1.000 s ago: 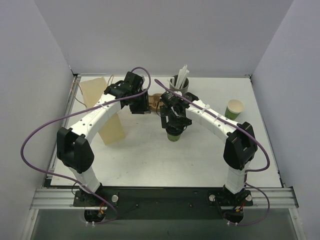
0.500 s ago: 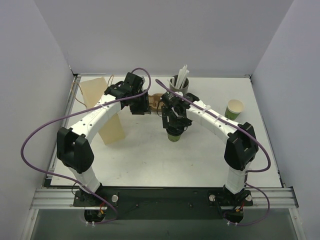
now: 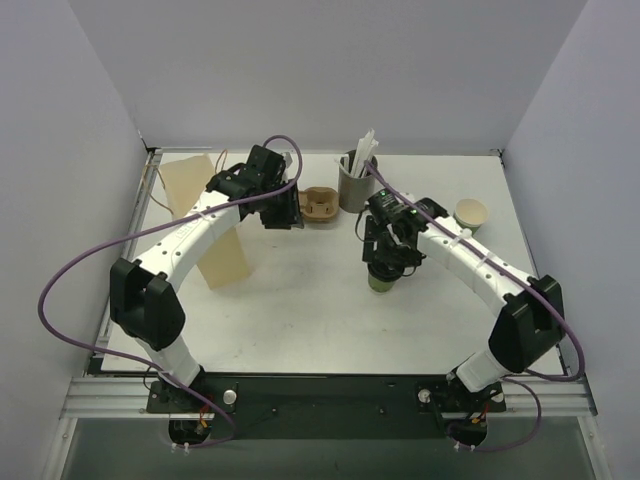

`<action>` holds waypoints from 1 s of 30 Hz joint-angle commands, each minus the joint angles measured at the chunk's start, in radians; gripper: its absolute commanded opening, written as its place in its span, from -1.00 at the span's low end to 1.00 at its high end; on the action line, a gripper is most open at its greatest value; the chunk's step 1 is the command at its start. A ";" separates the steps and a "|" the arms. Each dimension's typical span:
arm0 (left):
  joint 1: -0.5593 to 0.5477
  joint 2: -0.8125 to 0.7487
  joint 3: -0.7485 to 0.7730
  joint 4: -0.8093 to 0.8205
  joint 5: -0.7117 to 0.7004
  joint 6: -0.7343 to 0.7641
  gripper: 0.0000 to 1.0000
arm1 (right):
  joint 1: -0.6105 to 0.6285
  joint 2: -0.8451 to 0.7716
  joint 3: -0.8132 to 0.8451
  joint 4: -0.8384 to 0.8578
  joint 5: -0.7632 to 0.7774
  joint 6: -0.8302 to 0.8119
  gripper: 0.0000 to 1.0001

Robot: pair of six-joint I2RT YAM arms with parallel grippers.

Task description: Pack the takeout coffee

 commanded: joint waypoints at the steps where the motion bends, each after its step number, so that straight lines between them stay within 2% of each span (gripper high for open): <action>1: -0.022 -0.061 -0.004 0.034 0.025 0.018 -0.03 | -0.095 -0.133 -0.125 -0.054 0.054 0.039 0.32; 7: -0.053 -0.071 0.003 0.034 0.035 0.019 -0.03 | -0.259 -0.294 -0.258 -0.070 0.094 0.039 0.32; 11: -0.068 -0.077 0.004 0.034 0.039 0.027 -0.03 | -0.423 -0.384 -0.341 -0.070 0.130 0.025 0.32; 19: -0.074 -0.081 0.010 0.033 0.056 0.035 -0.03 | -0.644 -0.452 -0.433 -0.024 0.099 -0.018 0.32; 24: -0.076 -0.084 0.007 0.034 0.058 0.035 -0.03 | -0.698 -0.463 -0.467 0.002 0.052 -0.019 0.36; 30: -0.076 -0.085 0.007 0.033 0.051 0.039 -0.03 | -0.724 -0.480 -0.467 -0.005 0.009 -0.021 0.67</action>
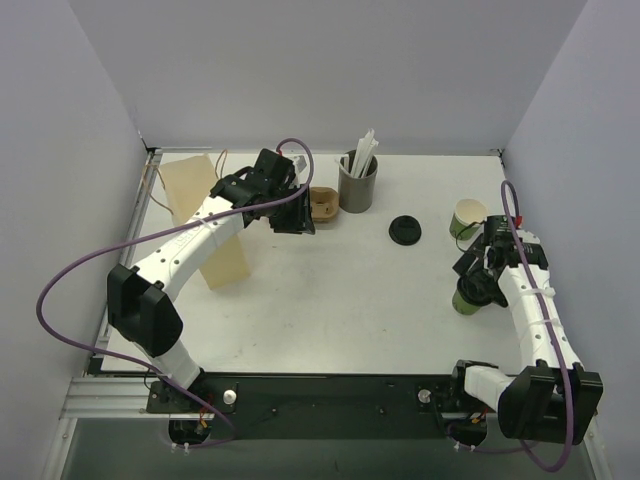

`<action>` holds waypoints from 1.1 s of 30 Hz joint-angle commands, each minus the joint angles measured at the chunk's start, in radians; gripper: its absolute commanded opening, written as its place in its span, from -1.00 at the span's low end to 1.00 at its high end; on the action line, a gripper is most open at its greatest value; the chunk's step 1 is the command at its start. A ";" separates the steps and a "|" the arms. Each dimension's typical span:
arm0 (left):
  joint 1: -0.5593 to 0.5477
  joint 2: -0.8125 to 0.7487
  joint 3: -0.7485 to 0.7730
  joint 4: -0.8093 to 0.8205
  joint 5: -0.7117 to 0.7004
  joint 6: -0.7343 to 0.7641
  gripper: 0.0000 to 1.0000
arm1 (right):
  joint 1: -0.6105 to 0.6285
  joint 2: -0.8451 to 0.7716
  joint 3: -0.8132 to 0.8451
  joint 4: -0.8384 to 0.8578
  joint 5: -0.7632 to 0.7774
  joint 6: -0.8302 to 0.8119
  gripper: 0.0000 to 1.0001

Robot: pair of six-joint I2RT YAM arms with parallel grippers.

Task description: Pack the takeout coffee

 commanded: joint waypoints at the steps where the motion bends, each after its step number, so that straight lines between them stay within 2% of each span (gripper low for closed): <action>1: -0.005 -0.045 0.010 0.031 0.003 0.015 -0.03 | -0.011 -0.014 -0.016 -0.047 -0.034 -0.006 0.74; 4: -0.005 -0.044 0.011 0.028 0.002 0.015 -0.03 | -0.011 -0.010 -0.001 -0.063 -0.046 -0.006 0.82; 14: 0.000 -0.019 0.062 0.021 -0.064 0.021 -0.01 | -0.011 -0.082 0.132 -0.178 -0.057 -0.011 0.86; 18: 0.003 0.022 0.103 0.018 -0.202 0.024 -0.01 | 0.007 -0.092 0.255 -0.228 -0.081 -0.023 0.86; 21: 0.009 0.079 0.152 0.021 -0.271 0.024 -0.01 | 0.069 -0.053 0.356 -0.242 -0.097 -0.022 0.83; 22: 0.011 0.094 0.166 0.021 -0.296 0.028 -0.01 | 0.131 -0.024 0.396 -0.225 -0.097 -0.006 0.82; 29: 0.066 0.286 0.295 0.022 -0.469 0.055 -0.09 | 0.381 0.225 0.519 -0.046 -0.144 0.044 0.50; 33: 0.104 0.372 0.362 0.025 -0.550 0.093 -0.10 | 0.432 0.335 0.521 0.093 -0.193 0.047 0.26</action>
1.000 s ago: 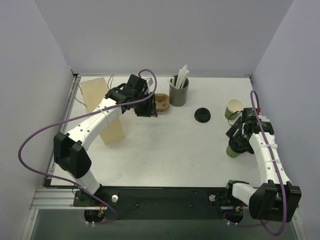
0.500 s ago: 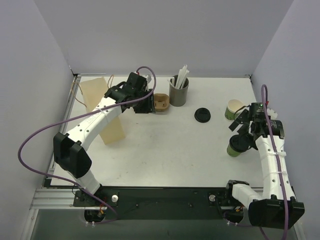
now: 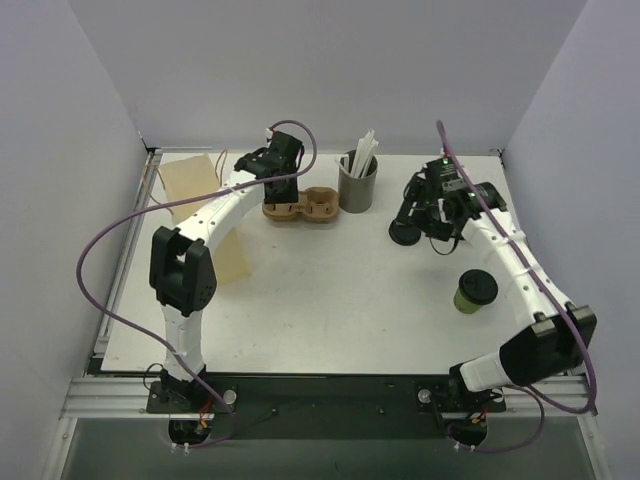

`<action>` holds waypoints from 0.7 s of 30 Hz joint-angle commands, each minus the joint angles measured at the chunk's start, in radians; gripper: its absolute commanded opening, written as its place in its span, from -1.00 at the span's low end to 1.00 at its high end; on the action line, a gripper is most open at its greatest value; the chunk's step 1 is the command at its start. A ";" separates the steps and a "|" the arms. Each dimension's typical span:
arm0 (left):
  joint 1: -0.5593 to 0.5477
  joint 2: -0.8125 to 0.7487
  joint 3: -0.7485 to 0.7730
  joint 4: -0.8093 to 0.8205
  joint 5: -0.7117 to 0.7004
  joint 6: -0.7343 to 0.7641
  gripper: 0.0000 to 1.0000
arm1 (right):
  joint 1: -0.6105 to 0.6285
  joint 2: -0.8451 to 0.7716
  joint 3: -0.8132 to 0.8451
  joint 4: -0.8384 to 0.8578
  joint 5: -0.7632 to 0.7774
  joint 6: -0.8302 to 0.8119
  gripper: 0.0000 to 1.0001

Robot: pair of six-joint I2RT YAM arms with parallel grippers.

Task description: Pack the takeout coffee

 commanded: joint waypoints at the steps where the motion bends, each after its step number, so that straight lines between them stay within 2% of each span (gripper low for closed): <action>1: 0.043 0.076 0.107 0.023 -0.149 0.074 -0.11 | 0.047 0.112 0.009 0.178 -0.079 0.024 0.22; 3: 0.055 0.126 0.130 0.020 -0.179 0.094 -0.11 | 0.052 0.143 -0.002 0.248 -0.100 0.032 0.14; 6: 0.083 0.171 0.143 0.034 -0.177 0.111 -0.11 | 0.055 0.191 0.003 0.301 -0.126 0.033 0.12; 10: 0.118 0.228 0.167 0.043 -0.157 0.140 -0.10 | 0.057 0.260 0.032 0.312 -0.143 0.024 0.11; 21: 0.189 0.289 0.178 0.103 -0.005 0.171 -0.11 | 0.080 0.323 0.059 0.321 -0.158 0.009 0.10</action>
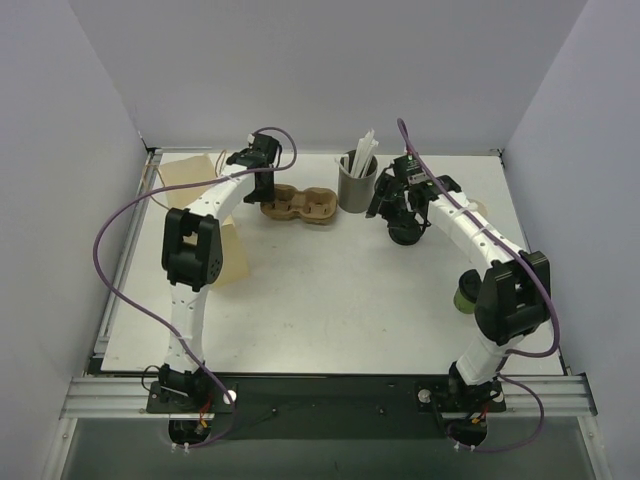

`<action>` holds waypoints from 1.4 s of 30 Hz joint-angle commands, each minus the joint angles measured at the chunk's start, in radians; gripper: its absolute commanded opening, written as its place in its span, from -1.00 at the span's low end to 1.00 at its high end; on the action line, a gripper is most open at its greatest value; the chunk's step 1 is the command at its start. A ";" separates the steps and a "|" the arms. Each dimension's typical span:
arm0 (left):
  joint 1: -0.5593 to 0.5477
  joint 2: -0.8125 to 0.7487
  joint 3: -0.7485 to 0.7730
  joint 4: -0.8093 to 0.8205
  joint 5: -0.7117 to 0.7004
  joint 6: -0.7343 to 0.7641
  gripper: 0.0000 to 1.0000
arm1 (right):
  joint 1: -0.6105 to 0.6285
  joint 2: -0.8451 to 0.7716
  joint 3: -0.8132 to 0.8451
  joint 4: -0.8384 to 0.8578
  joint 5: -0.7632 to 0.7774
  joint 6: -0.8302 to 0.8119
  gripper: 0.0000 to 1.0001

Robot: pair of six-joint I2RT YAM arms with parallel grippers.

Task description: Pack the takeout coffee

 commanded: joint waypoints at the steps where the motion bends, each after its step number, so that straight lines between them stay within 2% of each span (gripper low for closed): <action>1: 0.018 0.009 0.058 0.063 0.077 0.021 -0.12 | 0.011 0.003 0.043 0.010 -0.007 -0.015 0.10; 13: 0.016 0.018 0.055 0.063 0.132 0.009 -0.29 | 0.028 0.046 0.057 0.009 -0.015 -0.013 0.09; 16: 0.016 0.015 0.054 0.060 0.132 0.009 -0.42 | 0.030 0.051 0.060 0.010 -0.015 -0.015 0.09; 19: 0.013 0.009 0.052 0.054 0.138 0.012 -0.66 | 0.031 0.054 0.058 0.010 -0.013 -0.018 0.08; 29: -0.014 -0.067 0.000 0.013 0.133 0.032 -1.00 | 0.045 0.072 0.032 0.021 -0.008 -0.022 0.07; 42: -0.054 -0.261 -0.239 0.042 0.209 0.003 -1.00 | 0.094 0.125 0.043 0.042 -0.005 -0.021 0.06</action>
